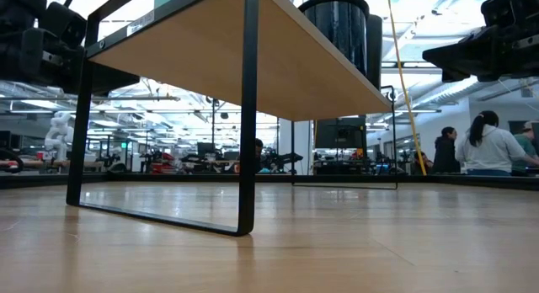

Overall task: Stack small to large cups/mugs on shelf
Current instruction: Return to Home Position

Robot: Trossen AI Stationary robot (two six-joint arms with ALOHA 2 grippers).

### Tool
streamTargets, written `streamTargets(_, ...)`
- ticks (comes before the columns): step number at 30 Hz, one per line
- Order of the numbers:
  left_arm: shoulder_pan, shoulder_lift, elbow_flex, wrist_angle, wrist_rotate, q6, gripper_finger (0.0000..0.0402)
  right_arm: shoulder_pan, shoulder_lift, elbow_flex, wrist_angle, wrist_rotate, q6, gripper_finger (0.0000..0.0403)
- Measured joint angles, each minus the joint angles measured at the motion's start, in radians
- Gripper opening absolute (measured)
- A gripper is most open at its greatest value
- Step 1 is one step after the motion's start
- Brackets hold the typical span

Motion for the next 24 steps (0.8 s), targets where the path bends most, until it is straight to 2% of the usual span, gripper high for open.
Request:
streamTargets(11,0.0,-0.112,0.0,-0.019,0.027,0.029,0.0008,0.0,0.0,0.0,0.003,0.001,0.0,0.0)
streamTargets(18,0.0,-0.218,0.002,-0.105,0.028,0.032,0.0003,0.0,0.0,0.0,0.003,0.001,0.0,0.0)
streamTargets(24,0.035,-0.215,0.003,-0.108,0.031,0.03,0.0009,0.0,0.0,0.0,0.003,0.001,0.0,0.0)
